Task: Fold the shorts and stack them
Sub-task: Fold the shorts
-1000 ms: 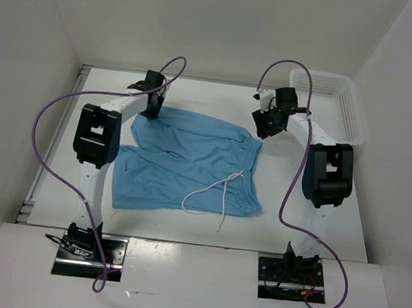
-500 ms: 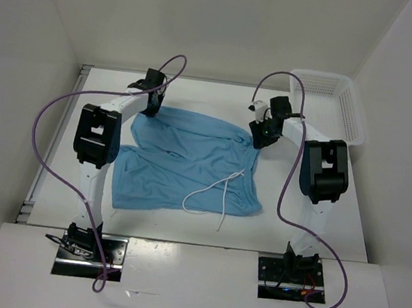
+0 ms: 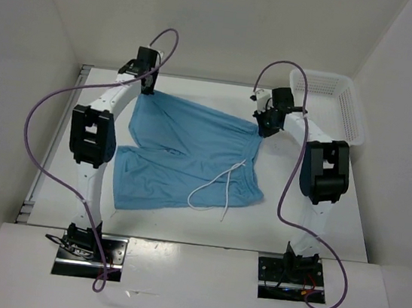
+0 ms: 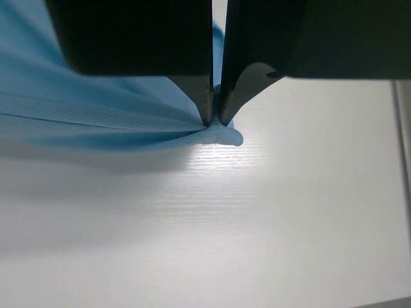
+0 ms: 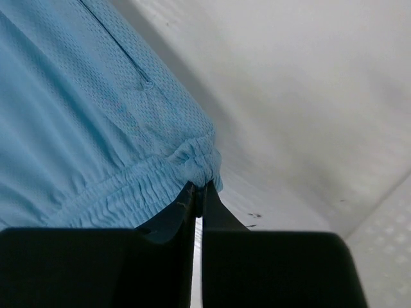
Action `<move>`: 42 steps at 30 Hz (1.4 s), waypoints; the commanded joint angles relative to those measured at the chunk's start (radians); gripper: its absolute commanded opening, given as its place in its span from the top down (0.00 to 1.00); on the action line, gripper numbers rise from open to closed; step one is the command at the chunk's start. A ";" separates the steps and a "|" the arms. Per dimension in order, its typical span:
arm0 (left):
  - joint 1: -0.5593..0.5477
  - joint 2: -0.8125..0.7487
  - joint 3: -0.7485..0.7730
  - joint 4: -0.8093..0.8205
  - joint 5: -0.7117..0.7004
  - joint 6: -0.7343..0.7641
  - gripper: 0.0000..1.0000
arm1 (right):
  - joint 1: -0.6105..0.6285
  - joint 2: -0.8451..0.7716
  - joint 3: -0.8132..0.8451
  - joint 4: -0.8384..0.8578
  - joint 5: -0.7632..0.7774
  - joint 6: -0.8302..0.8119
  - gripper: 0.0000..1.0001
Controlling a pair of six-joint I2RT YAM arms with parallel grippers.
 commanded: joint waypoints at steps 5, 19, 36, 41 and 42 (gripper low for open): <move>0.024 -0.281 -0.083 -0.112 -0.005 0.003 1.00 | 0.034 -0.194 0.017 0.006 0.076 -0.119 1.00; 0.034 -0.641 -0.400 -0.628 0.201 0.003 1.00 | 0.157 -0.605 -0.342 -0.088 0.079 -0.327 1.00; 0.003 -0.821 -0.551 -0.806 0.227 0.003 1.00 | 0.275 -0.831 -0.587 -0.107 0.184 -0.508 1.00; -0.024 -0.922 -0.647 -0.807 0.208 0.003 1.00 | 0.275 -0.865 -0.622 -0.158 0.185 -0.570 1.00; -0.047 -0.933 -0.674 -0.807 0.208 0.003 1.00 | 0.275 -0.865 -0.622 -0.158 0.185 -0.583 1.00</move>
